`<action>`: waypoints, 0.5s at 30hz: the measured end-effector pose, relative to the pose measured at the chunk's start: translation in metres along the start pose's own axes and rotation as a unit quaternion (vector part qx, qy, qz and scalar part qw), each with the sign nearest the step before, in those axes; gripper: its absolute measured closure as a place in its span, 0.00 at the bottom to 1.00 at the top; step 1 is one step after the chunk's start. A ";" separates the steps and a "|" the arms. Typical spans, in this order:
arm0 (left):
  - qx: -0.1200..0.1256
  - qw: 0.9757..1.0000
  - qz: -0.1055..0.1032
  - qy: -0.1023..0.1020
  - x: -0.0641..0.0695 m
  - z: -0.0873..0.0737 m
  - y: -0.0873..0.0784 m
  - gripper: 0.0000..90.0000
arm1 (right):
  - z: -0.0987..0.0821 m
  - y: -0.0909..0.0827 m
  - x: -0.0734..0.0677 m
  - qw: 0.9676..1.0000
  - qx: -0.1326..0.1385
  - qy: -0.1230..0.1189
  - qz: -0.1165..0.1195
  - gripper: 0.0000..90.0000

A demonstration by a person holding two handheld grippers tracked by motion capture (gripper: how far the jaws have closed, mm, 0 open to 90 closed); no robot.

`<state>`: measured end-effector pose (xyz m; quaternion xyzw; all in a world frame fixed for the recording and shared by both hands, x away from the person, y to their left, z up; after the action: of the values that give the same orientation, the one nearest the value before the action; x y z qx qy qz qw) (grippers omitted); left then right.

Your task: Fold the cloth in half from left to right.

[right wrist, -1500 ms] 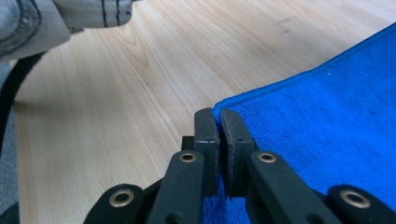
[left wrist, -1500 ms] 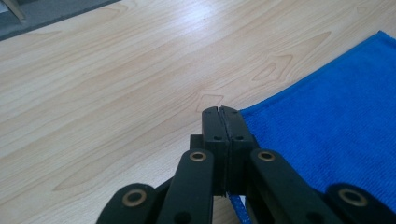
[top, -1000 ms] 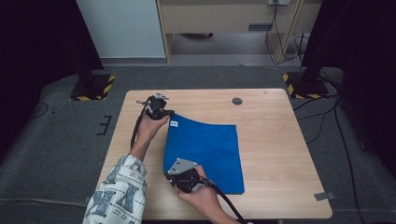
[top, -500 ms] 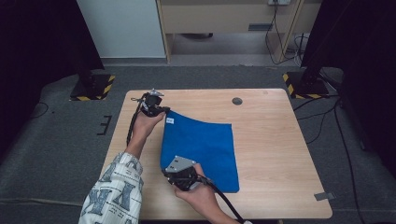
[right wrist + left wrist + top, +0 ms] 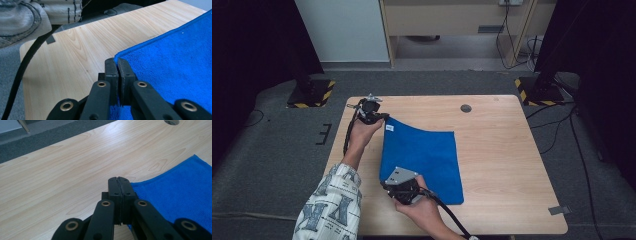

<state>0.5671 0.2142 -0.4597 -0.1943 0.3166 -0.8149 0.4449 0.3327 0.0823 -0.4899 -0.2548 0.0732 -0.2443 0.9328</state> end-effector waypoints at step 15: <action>-0.001 1.000 0.006 -0.003 -0.015 -0.007 -0.012 1.00 | 0.006 0.009 -0.011 1.000 0.012 0.004 0.005 0.98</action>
<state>0.5635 0.2339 -0.4570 -0.1951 0.3170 -0.8116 0.4504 0.3287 0.0972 -0.4892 -0.2426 0.0754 -0.2415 0.9366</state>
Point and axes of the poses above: each handheld gripper's, and its own axes: y roughly forward along the jaws, z roughly out of its top, x roughly to its right, the point moved 4 cm from there along y, roughly forward along the jaws
